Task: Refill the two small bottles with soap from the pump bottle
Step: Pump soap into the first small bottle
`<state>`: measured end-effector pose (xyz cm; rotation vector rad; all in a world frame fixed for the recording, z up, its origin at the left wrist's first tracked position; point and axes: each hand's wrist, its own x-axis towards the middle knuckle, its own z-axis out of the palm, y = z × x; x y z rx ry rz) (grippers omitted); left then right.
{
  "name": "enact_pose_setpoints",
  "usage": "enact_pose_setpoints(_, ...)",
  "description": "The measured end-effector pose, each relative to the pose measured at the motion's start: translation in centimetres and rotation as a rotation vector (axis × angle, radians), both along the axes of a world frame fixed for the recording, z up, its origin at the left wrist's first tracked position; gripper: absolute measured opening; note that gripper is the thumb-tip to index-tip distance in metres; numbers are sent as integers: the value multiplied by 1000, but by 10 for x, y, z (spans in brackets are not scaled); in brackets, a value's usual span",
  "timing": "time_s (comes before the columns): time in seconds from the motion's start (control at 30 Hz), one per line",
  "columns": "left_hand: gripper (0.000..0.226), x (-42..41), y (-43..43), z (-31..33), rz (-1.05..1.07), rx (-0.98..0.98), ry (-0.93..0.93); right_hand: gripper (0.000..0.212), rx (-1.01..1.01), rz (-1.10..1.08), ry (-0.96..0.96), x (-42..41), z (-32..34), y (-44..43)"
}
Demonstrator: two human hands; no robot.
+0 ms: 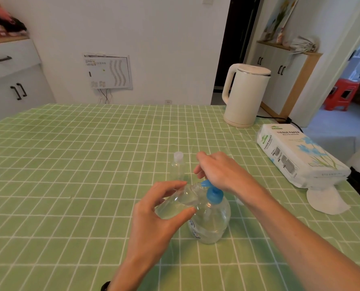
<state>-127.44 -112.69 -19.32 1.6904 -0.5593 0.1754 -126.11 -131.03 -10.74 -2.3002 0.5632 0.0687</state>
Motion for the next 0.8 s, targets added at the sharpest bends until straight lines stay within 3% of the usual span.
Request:
enact_pose_setpoints(0.2,47,1,-2,-4,-11,-10,-1,49,45,-2,22,-1,-5,3)
enact_pose_setpoints(0.57,48,0,1,-2,-10,-11,6,62,-35,27,13,0,6,2)
enact_pose_setpoints(0.8,48,3,0,-3,-15,-10,1,49,39,-16,12,-2,-5,3)
